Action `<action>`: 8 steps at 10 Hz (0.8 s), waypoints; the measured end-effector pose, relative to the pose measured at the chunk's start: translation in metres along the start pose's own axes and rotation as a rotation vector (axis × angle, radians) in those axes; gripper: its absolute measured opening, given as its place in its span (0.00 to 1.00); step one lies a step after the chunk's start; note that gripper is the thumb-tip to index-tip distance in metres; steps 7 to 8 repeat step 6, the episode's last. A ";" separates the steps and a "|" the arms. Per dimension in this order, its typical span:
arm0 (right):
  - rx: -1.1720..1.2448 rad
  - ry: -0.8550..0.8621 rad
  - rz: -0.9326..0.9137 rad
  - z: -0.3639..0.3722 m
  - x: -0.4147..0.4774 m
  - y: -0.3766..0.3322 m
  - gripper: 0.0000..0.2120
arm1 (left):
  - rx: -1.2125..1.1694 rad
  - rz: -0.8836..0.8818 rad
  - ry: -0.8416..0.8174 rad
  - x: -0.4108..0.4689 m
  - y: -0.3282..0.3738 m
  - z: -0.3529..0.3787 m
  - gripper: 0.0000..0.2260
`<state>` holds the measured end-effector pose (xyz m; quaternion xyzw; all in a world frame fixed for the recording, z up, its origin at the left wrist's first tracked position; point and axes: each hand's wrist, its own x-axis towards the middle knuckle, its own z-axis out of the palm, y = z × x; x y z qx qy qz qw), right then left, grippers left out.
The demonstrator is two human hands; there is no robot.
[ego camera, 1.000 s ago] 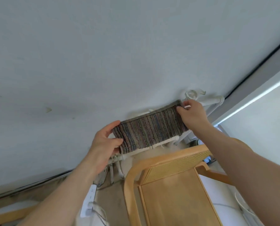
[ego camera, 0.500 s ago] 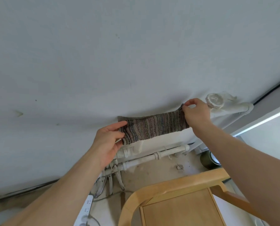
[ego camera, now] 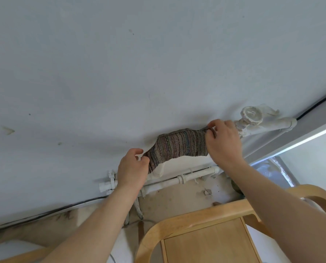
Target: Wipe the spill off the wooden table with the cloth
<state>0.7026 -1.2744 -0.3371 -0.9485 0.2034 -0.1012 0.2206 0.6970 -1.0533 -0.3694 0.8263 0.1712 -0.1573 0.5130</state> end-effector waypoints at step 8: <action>-0.082 -0.286 -0.199 -0.053 -0.054 -0.037 0.19 | 0.219 0.555 -0.039 -0.073 0.017 -0.015 0.16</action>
